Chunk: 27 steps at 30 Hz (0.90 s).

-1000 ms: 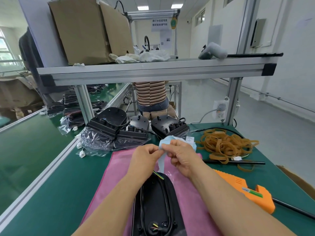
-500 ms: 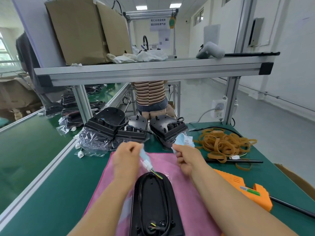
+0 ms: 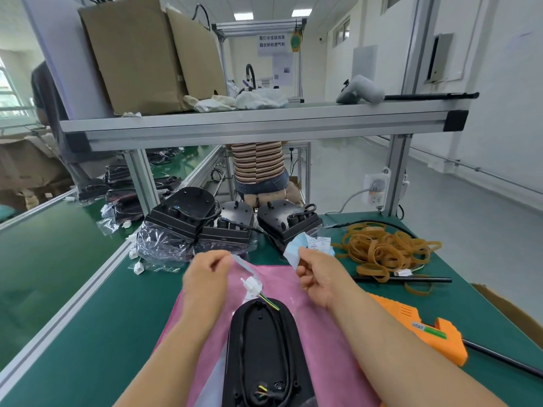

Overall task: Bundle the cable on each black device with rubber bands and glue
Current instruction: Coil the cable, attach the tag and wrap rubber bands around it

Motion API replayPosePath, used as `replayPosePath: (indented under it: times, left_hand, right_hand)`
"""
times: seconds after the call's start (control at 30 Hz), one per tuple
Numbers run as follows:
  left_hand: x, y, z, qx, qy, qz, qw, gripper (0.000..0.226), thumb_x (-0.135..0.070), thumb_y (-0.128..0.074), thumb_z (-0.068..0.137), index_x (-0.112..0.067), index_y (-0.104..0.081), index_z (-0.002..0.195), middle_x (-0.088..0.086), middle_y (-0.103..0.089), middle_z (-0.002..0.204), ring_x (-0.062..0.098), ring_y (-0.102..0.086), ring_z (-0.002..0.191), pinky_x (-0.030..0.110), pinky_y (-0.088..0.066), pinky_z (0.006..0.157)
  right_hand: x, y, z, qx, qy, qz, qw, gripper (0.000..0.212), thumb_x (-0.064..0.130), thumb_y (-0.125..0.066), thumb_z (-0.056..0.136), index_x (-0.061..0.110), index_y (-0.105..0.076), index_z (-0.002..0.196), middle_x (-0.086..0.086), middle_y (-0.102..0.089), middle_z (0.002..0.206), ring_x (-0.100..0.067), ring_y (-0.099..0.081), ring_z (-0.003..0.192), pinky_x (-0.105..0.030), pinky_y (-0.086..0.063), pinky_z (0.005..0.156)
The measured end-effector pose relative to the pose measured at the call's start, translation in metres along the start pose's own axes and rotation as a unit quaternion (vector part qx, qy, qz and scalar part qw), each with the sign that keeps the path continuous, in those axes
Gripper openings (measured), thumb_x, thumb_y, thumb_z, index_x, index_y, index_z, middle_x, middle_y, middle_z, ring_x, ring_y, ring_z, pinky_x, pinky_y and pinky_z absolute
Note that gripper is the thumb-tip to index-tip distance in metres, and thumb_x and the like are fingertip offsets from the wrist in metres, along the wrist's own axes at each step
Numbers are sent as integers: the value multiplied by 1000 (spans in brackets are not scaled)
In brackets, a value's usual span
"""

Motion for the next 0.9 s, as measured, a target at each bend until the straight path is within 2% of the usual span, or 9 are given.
replayPosePath:
  times: [0.03, 0.13, 0.27, 0.37, 0.5, 0.6, 0.7, 0.83, 0.9]
  left_hand:
    - [-12, -9, -6, 45, -49, -22, 998, 14, -14, -67, 89, -27, -71, 93, -8, -63, 98, 2, -58, 89, 18, -43, 80]
    - [-38, -31, -22, 145, -184, -12, 972, 32, 0, -70, 83, -23, -70, 107, -7, -60, 95, 4, -55, 83, 12, -41, 76]
    - [-45, -49, -25, 175, -239, 39, 954, 24, -13, -73, 85, -29, -71, 102, -11, -54, 92, 6, -54, 85, 14, -42, 73]
    - [-42, -51, -25, 132, -190, 7, 973, 8, -20, -74, 84, -25, -71, 79, -9, -59, 82, 5, -55, 75, 18, -43, 68]
    - [-30, -50, -16, 107, -6, -106, 989, 9, -10, -70, 84, -16, -72, 77, -6, -69, 66, 8, -60, 63, 21, -49, 65]
    - [-25, -46, -9, 91, 141, -277, 946, 6, 3, -65, 88, -2, -64, 92, 10, -72, 70, 14, -71, 64, 21, -57, 60]
    - [-25, -41, -5, 95, 191, -361, 908, 13, 7, -62, 90, -5, -57, 89, 11, -71, 65, 16, -73, 64, 21, -58, 57]
    - [-30, -38, -4, 130, 200, -357, 903, 13, 3, -63, 90, -8, -59, 84, 8, -70, 62, 10, -68, 53, 16, -50, 44]
    - [-32, -37, -4, 167, 186, -318, 915, 6, -1, -64, 90, -6, -62, 91, 6, -73, 66, 6, -62, 47, 14, -43, 41]
  right_hand:
    - [0, -1, -1, 4, -4, -4, 1000, 16, 8, -54, 97, 12, -53, 81, 3, -47, 49, -1, -41, 37, -10, -23, 30]
    - [-3, -2, -2, 18, -11, -15, 1000, 13, 5, -55, 96, 10, -54, 85, -1, -46, 59, 0, -40, 36, -10, -24, 30]
    - [-3, -3, -6, 42, -6, -63, 997, 5, 1, -60, 90, 5, -63, 91, -4, -50, 65, -1, -39, 37, -10, -25, 31]
    - [3, 1, -9, 19, 39, -122, 992, 11, 2, -54, 91, 6, -62, 85, -3, -56, 62, -7, -42, 44, -15, -28, 36]
    - [14, 5, -15, -47, 176, -305, 935, 20, 4, -50, 94, 15, -67, 95, 3, -62, 78, -9, -50, 61, -12, -38, 43]
    - [11, 3, -18, -38, 190, -330, 924, 18, 4, -57, 86, 15, -62, 74, 1, -58, 64, -9, -46, 51, -13, -35, 40]
    - [3, -6, -22, 19, 120, -322, 939, 16, 10, -59, 88, 12, -62, 73, -5, -62, 66, -8, -47, 46, -16, -34, 40]
    - [-8, -20, -21, 135, -11, -125, 983, 36, 36, -56, 99, 2, -68, 106, -11, -71, 94, -16, -69, 83, -26, -57, 74]
    - [-8, -21, -17, 149, -29, 1, 988, 25, 27, -58, 98, 5, -68, 102, -8, -75, 90, -15, -71, 84, -26, -57, 72]
Point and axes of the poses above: each hand's wrist, its own z-axis towards the middle knuckle, its own y-axis out of the back of the hand, x = y × z, the point moved 3 cm from there along z, towards the middle knuckle
